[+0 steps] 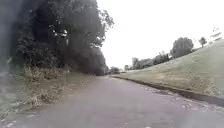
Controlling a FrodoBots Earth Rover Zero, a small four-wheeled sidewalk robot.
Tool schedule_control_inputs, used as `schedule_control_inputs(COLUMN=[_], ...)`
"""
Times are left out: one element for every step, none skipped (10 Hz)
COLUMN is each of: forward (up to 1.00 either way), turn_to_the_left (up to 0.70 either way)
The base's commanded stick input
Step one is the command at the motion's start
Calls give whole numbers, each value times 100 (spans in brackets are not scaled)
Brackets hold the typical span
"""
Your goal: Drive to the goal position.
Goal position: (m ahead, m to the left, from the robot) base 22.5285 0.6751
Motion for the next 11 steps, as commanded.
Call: schedule_control_inputs(forward=[45,45,45,45,45,45,45,45,45,45,45], turn_to_the_left=[0,0,0,0,0,0,0,0,0,24,26])
